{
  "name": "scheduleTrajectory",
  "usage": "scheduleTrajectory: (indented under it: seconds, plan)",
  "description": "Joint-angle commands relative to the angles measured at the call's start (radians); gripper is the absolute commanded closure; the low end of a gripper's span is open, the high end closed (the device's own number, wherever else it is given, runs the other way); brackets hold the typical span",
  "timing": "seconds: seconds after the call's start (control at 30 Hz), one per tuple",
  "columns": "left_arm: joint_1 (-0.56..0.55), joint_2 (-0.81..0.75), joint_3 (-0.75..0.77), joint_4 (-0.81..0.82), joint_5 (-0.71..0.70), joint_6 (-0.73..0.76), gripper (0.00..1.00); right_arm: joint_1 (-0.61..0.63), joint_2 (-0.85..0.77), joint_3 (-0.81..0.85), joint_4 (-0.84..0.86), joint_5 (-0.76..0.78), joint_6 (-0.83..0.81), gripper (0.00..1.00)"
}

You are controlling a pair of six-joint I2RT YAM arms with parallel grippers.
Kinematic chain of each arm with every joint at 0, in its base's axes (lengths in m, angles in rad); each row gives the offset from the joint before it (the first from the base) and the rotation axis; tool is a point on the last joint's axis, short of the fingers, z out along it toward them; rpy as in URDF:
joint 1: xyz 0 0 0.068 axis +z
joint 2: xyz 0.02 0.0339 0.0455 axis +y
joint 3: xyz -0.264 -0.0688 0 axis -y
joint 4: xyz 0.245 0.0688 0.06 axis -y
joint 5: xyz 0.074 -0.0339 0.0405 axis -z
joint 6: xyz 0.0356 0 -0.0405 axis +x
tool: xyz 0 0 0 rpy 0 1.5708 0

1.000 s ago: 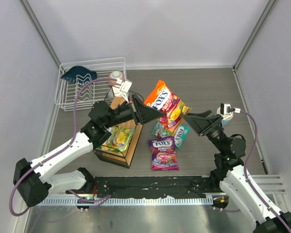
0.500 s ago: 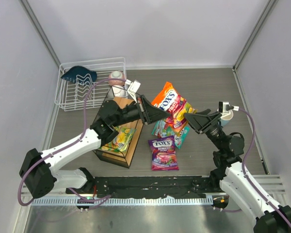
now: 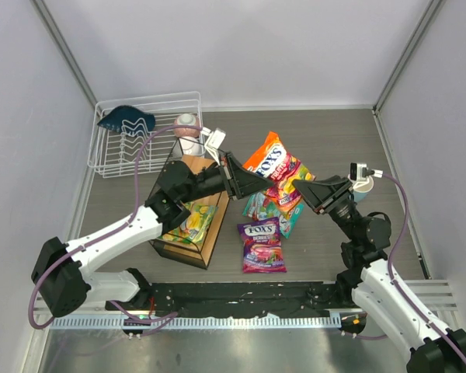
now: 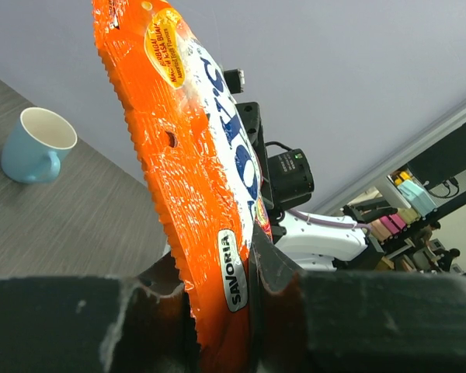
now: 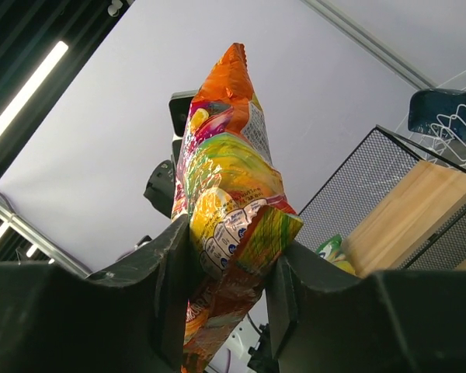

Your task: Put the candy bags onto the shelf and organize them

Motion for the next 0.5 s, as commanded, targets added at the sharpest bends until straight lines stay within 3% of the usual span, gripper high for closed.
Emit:
scheduleTrajectory:
  seconds: [0.0, 0.13, 0.23, 0.47]
  plan:
    - [-0.005, -0.034, 0.02, 0.049, -0.035, 0.042, 0.86, 0.01, -0.021, 0.025, 0.024, 0.001, -0.02, 0.67]
    - [-0.005, -0.053, 0.013, 0.017, -0.046, 0.068, 0.53, 0.009, -0.021, 0.028, 0.022, 0.004, -0.021, 0.7]
    - [-0.005, -0.067, 0.006, -0.003, -0.058, 0.079, 0.42, 0.012, -0.017, 0.032, 0.027, 0.002, -0.02, 0.73]
    - [-0.001, -0.102, -0.001, -0.065, -0.086, 0.12, 0.3, 0.01, -0.009, 0.036, 0.034, 0.004, -0.015, 0.78]
